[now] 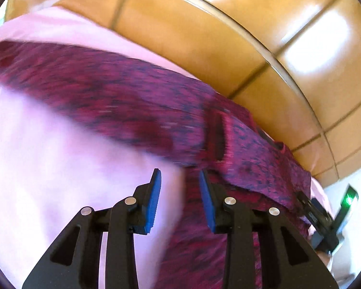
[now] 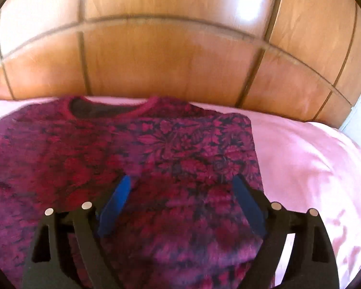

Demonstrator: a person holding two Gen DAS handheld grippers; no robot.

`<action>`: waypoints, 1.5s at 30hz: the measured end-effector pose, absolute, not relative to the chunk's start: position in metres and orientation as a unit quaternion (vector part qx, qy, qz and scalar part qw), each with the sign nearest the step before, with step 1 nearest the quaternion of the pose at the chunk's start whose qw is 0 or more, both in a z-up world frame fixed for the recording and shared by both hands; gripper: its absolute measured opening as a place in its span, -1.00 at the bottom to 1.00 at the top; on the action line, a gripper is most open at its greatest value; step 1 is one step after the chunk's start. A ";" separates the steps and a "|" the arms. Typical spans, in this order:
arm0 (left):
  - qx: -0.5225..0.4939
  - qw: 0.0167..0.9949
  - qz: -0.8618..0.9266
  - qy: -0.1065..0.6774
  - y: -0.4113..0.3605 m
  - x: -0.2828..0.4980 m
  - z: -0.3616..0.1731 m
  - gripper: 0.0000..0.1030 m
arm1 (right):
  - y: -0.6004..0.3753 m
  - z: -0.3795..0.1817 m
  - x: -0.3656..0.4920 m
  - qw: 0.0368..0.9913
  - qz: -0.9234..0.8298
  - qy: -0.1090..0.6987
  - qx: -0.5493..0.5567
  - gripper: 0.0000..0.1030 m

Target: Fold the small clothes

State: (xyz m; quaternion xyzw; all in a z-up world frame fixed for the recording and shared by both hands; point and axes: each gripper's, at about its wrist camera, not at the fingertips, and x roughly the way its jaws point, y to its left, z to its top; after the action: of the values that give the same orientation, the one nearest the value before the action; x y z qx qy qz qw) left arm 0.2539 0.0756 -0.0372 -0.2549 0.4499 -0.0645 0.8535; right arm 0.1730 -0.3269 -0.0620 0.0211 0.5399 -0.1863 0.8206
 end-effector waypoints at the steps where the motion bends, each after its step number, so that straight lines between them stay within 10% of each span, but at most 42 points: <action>1: -0.265 0.850 -0.057 0.452 0.089 0.250 -0.038 -0.38 | -0.320 -0.054 0.165 0.825 -0.179 0.535 0.027 0.76; 8: -0.354 0.838 0.009 0.414 0.186 0.224 -0.045 -0.38 | -0.272 -0.037 0.117 0.828 -0.109 0.547 0.063 0.79; 11: -0.388 0.832 0.044 0.393 0.219 0.219 -0.045 0.02 | -0.255 -0.049 0.108 0.817 -0.091 0.567 0.059 0.79; 26: -0.532 0.772 0.125 0.325 0.331 0.254 -0.070 0.03 | -0.241 -0.066 0.100 0.813 -0.099 0.570 0.064 0.93; 32: -0.484 0.781 0.152 0.365 0.336 0.283 -0.070 -0.74 | -0.241 -0.068 0.100 0.814 -0.100 0.568 0.063 0.95; 45: -0.278 0.901 -0.012 0.334 0.179 0.276 0.012 -0.76 | -0.241 -0.069 0.100 0.815 -0.099 0.567 0.065 0.95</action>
State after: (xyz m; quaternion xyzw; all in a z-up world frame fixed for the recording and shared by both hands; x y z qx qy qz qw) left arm 0.2761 0.1788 0.0118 -0.2781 0.3338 -0.0119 0.9006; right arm 0.0996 -0.2409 -0.0688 0.0647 0.5671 -0.0989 0.8151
